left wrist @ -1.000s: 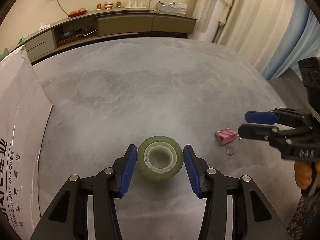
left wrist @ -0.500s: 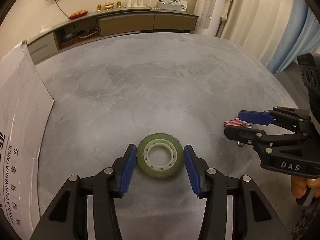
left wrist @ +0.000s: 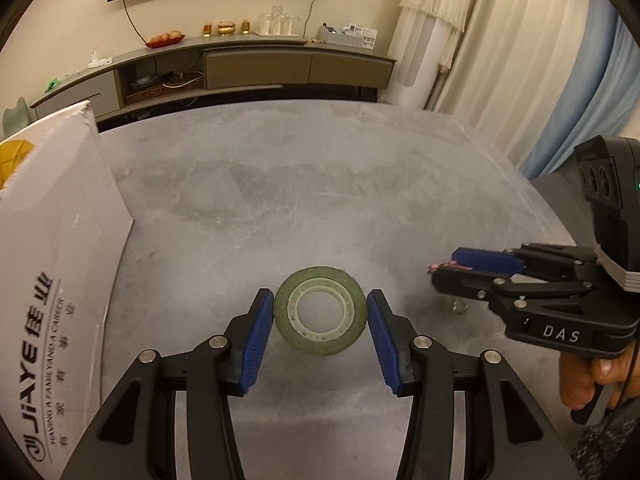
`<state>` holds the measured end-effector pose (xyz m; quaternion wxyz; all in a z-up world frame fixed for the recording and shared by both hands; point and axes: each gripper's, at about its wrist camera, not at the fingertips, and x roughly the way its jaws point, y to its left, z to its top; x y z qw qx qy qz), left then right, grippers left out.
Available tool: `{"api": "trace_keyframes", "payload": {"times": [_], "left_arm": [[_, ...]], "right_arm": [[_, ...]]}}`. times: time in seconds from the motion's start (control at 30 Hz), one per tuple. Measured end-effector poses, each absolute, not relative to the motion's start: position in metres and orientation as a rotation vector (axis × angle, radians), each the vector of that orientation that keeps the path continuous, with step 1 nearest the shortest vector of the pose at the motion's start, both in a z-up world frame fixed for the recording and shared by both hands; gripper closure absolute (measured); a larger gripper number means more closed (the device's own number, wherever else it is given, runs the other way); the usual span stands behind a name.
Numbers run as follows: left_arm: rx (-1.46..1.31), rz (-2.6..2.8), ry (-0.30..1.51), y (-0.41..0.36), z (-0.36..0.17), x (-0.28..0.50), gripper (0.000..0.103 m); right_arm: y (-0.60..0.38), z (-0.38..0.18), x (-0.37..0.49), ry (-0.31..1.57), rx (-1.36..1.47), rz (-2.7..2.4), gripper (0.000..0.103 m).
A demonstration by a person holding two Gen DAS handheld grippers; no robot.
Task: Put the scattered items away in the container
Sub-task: 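Carry the pink clip and green tape roll over the box with both tools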
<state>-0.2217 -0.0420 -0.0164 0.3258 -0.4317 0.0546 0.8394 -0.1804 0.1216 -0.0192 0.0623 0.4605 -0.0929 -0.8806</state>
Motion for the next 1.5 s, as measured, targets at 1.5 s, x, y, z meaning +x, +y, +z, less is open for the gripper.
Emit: {"api": "trace_keyframes", "payload": {"times": [1.5], "left_arm": [[-0.749,2.379,-0.378,-0.232,0.116,-0.159,0.054]], "right_arm": [[-0.060,0.137,-0.124,-0.129,1.009,-2.650,0.065]]}}
